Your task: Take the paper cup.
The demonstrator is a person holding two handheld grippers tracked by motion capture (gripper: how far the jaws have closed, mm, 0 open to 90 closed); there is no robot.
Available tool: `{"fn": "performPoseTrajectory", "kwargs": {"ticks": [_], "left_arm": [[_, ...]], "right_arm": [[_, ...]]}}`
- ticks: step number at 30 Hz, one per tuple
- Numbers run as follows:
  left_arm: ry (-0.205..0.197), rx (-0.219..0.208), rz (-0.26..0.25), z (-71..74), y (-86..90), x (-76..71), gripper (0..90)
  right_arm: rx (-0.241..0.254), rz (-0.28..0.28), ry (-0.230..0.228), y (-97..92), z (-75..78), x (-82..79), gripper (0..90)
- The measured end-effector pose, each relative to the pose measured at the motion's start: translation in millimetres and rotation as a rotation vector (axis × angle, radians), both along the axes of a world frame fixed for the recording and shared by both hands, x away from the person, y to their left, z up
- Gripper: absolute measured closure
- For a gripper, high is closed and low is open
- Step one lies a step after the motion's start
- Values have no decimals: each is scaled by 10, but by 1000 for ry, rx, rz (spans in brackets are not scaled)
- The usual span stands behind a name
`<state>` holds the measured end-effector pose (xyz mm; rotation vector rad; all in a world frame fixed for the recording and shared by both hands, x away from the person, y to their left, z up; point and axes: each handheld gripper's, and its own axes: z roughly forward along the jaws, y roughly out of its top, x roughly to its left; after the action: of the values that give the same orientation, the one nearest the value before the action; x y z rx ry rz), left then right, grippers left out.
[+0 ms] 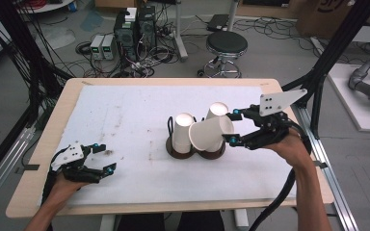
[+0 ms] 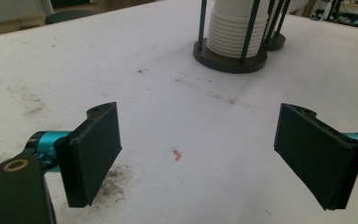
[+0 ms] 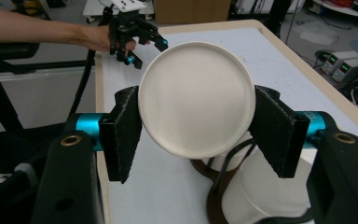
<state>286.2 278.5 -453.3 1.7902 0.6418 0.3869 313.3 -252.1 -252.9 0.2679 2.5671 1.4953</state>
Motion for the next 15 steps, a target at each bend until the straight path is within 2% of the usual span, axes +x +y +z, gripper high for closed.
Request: {"fn": "performPoseTrajectory", "kwargs": {"ticks": [4, 11, 15], "left_arm": [[0, 0, 0, 0, 0, 0, 145], [2, -5, -6, 0, 8, 2, 145], [4, -9, -7, 0, 10, 3, 145]], "right_arm": [[25, 16, 5, 76, -135, -27, 375], [119, 24, 15, 164, -404, -55, 375], [138, 20, 14, 181, -532, -65, 375]]}}
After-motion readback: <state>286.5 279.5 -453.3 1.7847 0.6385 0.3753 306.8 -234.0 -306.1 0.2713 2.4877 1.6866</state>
